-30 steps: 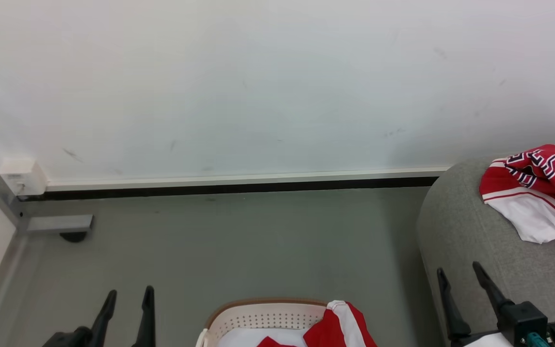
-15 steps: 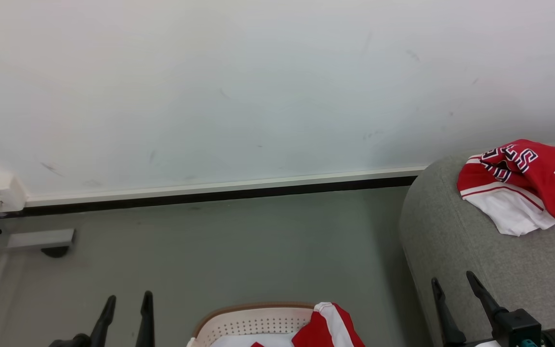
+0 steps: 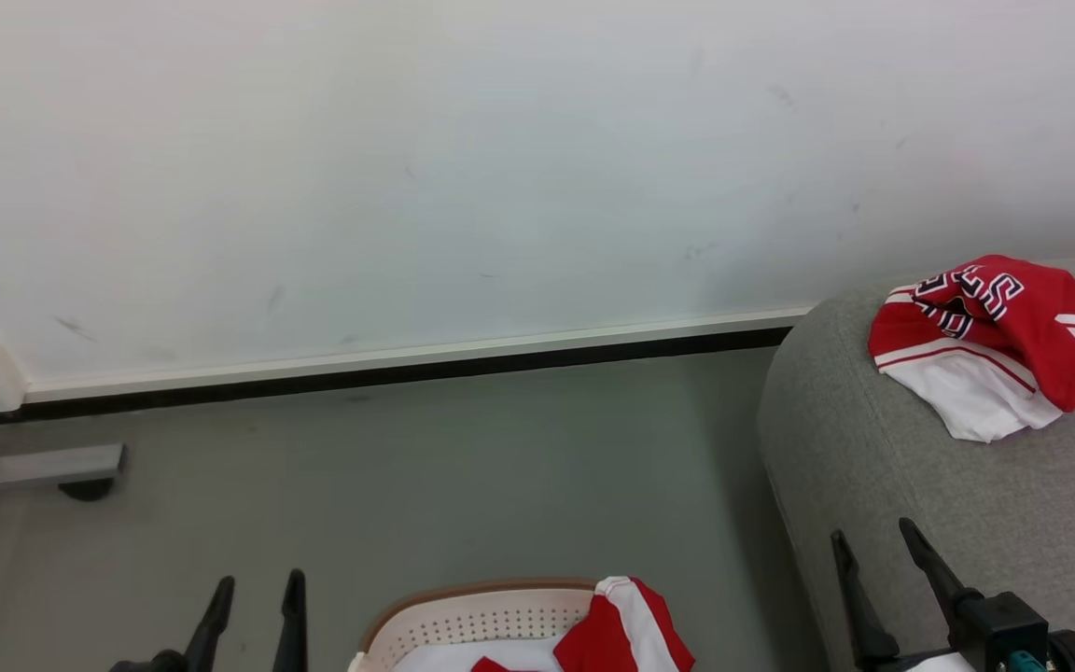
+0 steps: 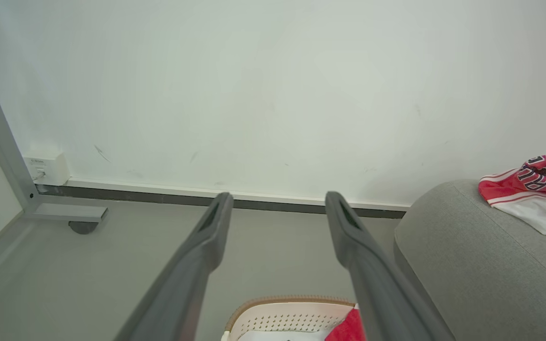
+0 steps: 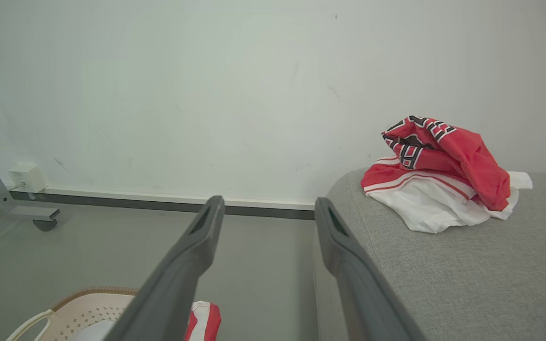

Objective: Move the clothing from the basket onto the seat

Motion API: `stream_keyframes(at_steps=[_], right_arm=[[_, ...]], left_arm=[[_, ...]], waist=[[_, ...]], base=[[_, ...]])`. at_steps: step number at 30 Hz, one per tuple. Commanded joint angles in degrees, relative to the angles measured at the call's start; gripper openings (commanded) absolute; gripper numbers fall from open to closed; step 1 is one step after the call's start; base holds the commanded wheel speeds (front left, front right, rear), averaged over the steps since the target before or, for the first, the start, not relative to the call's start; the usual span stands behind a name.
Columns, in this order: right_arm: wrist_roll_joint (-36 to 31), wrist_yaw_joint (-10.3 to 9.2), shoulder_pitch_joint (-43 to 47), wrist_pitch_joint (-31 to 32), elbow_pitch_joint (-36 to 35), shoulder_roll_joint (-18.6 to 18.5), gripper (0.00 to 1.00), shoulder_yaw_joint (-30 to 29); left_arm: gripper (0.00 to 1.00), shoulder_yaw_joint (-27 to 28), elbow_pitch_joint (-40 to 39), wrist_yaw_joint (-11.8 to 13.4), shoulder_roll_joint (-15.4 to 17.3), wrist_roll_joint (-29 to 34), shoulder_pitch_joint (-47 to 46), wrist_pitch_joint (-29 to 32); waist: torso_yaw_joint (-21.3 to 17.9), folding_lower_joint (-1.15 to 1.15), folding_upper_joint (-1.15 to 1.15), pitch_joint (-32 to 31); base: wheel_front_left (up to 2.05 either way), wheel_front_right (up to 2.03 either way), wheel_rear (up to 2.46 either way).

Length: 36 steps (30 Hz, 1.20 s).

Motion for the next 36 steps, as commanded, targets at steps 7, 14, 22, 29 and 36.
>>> stream_keyframes(at_steps=[7, 14, 22, 29, 36], right_arm=[[-0.4, -0.13, -2.5, -0.2, -1.5, -0.2, 1.00, -1.0], [-0.1, -0.13, -6.5, -0.2, -4.7, -0.2, 1.00, -1.5], [1.6, -0.13, -13.3, -0.2, -10.3, -0.1, 1.00, -1.7], [1.5, -0.13, -19.6, -0.2, -15.1, -0.1, 1.00, -0.6], [0.3, -0.13, -24.4, -0.2, -20.0, -0.1, 1.00, 0.2]], left_arm=[[1.00, -2.0, 1.8, -1.2, 0.3, 2.0, -3.7, 0.8], [1.00, -6.6, 4.6, -2.6, 1.3, 4.7, -13.0, 7.3], [1.00, -14.5, 13.0, -4.9, 2.5, 9.9, -25.9, 17.5], [1.00, -19.4, 21.6, -5.9, 2.4, 11.2, -34.5, 20.0], [1.00, -22.2, 31.0, -6.3, 2.9, 12.3, -42.0, 20.9]], waist=[[-2.3, 0.00, 0.00, 3.3], [-4.4, 0.00, 0.00, 13.4], [-5.6, 0.00, 0.00, 28.4], [-6.3, 0.00, 0.00, 39.9], [-6.3, 0.00, 0.00, 49.3]], base=[[0.00, 0.00, 0.00], [0.00, 0.00, 0.00], [0.00, 0.00, 0.00], [0.00, 0.00, 0.00], [0.00, 0.00, 0.00]])
